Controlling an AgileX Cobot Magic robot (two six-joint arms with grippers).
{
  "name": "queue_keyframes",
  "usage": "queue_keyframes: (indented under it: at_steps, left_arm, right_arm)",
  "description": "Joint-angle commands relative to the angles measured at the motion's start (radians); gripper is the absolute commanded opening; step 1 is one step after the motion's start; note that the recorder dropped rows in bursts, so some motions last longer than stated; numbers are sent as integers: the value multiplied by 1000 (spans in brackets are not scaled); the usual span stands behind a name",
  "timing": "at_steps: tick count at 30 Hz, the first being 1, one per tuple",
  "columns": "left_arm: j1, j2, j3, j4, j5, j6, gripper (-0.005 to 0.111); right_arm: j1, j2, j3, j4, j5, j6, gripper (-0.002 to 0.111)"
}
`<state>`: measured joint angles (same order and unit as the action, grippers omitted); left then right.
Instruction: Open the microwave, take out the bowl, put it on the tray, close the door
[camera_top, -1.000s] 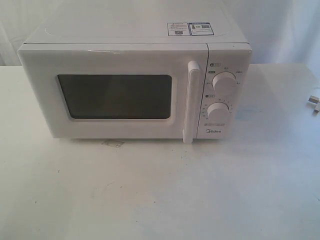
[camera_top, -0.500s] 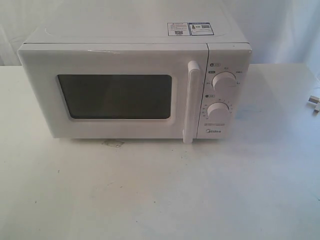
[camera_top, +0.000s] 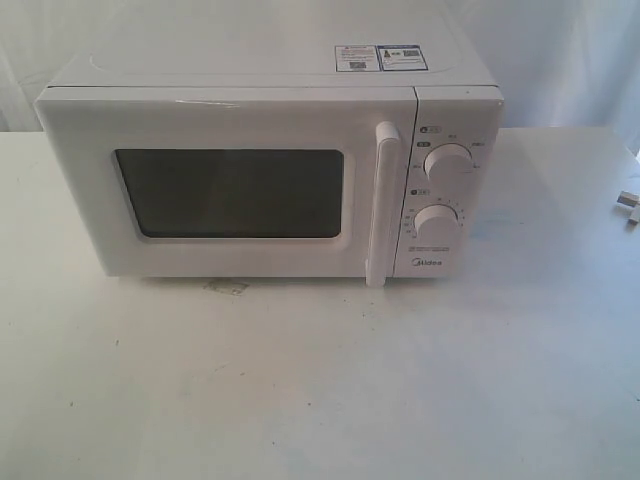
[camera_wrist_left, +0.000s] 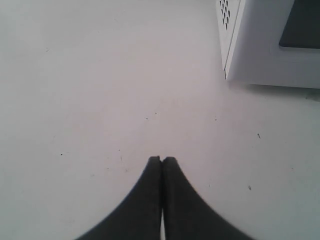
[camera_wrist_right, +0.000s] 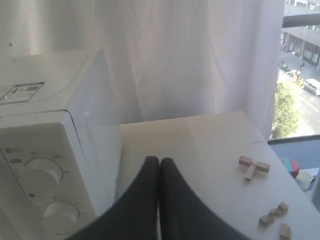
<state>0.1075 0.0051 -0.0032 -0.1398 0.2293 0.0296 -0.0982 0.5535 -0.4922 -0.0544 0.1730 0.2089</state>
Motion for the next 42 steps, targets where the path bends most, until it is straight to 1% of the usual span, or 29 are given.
queue_keyframes:
  at_steps: [1, 5, 7, 9, 12, 19, 25, 30, 34, 35, 36, 37, 40, 41, 42]
  left_arm:
    - [-4, -5, 3, -2, 2, -4, 0]
    - [-4, -5, 3, -2, 2, -4, 0]
    - [-4, -5, 3, -2, 2, -4, 0]
    - [-4, -5, 3, -2, 2, -4, 0]
    - [-4, -5, 3, -2, 2, -4, 0]
    - [-4, -5, 3, -2, 2, -4, 0]
    - [-4, -5, 3, -2, 2, -4, 0]
    - [-4, -5, 3, -2, 2, -4, 0]
    - [-4, -5, 3, -2, 2, -4, 0]
    - [-4, -5, 3, -2, 2, -4, 0]
    - [-4, -5, 3, -2, 2, -4, 0]
    - [-4, -5, 3, -2, 2, -4, 0]
    - [-4, -5, 3, -2, 2, -4, 0]
    - [-4, -5, 3, -2, 2, -4, 0]
    - [-4, -5, 3, -2, 2, -4, 0]
  right_arm:
    - [-3, 9, -6, 38, -70, 93, 0]
    - [-3, 63, -6, 38, -221, 79, 0]
    - [-3, 110, -6, 15, -296, 33, 0]
    - [-3, 163, -9, -52, -321, 9, 0]
    - [16, 249, -13, -157, -306, 13, 0]
    - [204, 417, -23, -311, -252, 13, 0]
    - [366, 524, -27, -334, -243, 13, 0]
    - [453, 548, -56, -372, -234, 13, 0]
    - [471, 548, -110, -374, -136, 13, 0]
    - [471, 548, -131, -372, -92, 13, 0]
    - [471, 548, -184, -365, 0, 11, 0]
    - [469, 548, -213, -365, 49, -4, 0]
    - [447, 553, -353, -347, 184, -113, 0]
    - [436, 555, -375, -328, 215, -139, 0]
    - [424, 569, -422, -244, 279, -209, 0]
